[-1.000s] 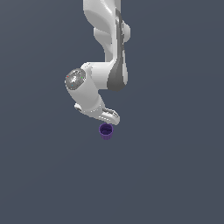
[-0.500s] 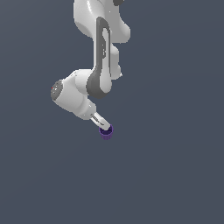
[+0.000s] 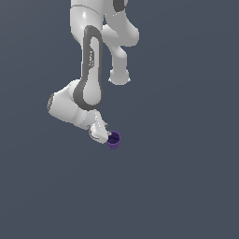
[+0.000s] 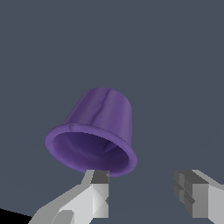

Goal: Pick up the object and move it to a goal position.

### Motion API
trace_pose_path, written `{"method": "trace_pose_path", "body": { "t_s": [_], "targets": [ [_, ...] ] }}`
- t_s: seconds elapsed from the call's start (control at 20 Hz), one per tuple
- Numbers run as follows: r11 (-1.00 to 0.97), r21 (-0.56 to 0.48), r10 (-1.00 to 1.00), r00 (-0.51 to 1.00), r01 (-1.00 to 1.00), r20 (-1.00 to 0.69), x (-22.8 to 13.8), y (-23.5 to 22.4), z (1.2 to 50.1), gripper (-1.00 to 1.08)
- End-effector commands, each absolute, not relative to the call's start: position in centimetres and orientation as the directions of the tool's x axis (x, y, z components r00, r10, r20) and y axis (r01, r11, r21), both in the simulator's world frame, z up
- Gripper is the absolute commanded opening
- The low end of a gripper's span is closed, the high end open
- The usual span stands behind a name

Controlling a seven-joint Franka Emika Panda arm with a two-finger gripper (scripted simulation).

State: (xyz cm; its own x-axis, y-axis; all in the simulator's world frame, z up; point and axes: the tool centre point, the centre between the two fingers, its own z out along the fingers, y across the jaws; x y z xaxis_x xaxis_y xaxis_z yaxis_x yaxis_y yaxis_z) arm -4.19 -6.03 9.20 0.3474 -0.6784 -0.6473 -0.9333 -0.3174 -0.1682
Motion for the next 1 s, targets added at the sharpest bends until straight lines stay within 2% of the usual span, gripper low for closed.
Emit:
{"method": "trace_pose_path", "body": {
  "t_s": [0.0,0.35,0.95],
  "targets": [
    [-0.261,-0.157,-0.670,0.296,-0.952,-0.680,-4.1,-6.1,9.1,0.28],
    [-0.177,-0.137,-0.650,0.220,-0.975,-0.727,-4.0,-6.3,9.0,0.28],
    [-0.170,-0.134,-0.649,0.213,-0.976,-0.731,-4.1,-4.5,7.4,0.28]
  ]
}}
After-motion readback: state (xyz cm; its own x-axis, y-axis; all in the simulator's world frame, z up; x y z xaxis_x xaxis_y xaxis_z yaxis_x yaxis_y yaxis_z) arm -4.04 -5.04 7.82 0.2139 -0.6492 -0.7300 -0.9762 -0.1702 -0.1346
